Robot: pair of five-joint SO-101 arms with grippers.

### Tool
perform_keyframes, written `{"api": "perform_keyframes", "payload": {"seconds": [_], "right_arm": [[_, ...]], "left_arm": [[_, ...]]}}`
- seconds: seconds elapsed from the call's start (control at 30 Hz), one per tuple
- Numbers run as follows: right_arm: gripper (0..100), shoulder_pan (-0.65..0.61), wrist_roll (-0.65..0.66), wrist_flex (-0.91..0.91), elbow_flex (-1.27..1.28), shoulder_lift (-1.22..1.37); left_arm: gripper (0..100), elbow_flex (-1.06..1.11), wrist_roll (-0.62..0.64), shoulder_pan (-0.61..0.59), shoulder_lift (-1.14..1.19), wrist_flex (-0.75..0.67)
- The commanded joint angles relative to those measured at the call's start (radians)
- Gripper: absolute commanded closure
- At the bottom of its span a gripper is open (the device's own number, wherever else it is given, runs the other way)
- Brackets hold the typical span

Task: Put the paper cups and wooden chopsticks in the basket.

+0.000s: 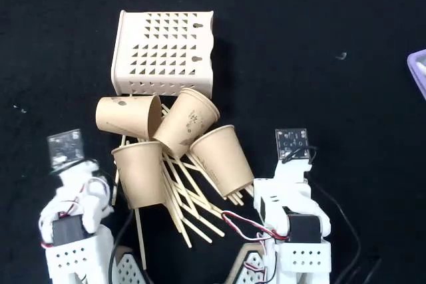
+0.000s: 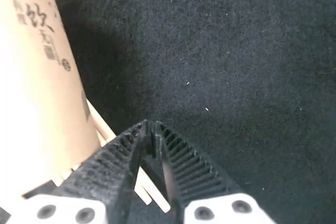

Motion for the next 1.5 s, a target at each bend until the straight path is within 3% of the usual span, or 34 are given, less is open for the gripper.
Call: {"api": "perform_keyframes", "payload": {"seconds": [0.0, 0.3, 0.37, 0.47, 0.57, 0.7, 0.8, 0.93, 1.07, 1.27, 1.47], "right_arm": [[98.3, -0.012, -0.003, -0.081, -0.01, -0.094], [98.3, -0.008, 0.002, -0.318, -0.199, -0.093], [98.0, -0.008, 0.069, -0.356, -0.252, -0.093], [90.5, -0.012, 0.127, -0.39, -0.371, -0.093], [83.5, -0.014, 0.121, -0.4, -0.55, -0.088], [87.6, -0.014, 0.127, -0.319, -0.854, -0.041], [88.0, -0.014, 0.121, -0.25, -1.095, 0.097], [86.3, -0.02, 0.12, -0.141, -1.366, 0.357], [86.2, -0.092, 0.12, -0.069, -1.468, 0.619], [86.1, -0.118, 0.12, -0.138, -1.339, 0.938], [86.1, -0.106, 0.12, -0.419, -1.044, 1.121]], "left_arm": [[97, -0.064, -0.009, -0.176, -0.011, -0.121], [97, -0.133, -0.008, -0.453, -0.011, -0.376], [97, -0.166, -0.021, -0.478, -0.011, -0.43], [92, -0.289, -0.078, -0.453, -0.011, -0.451], [81, -0.45, -0.054, -0.424, -0.011, -0.456], [82, -0.676, -0.043, -0.418, -0.006, -0.457], [82, -0.779, -0.051, -0.341, 0.049, -0.451], [82, -0.857, -0.124, -0.243, 0.272, -0.423], [82, -0.957, -0.163, -0.145, 0.605, -0.347], [82, -1.222, -0.161, -0.045, 1.145, -0.196], [79, -1.715, -0.11, 0.001, 1.646, 0.035]]}}
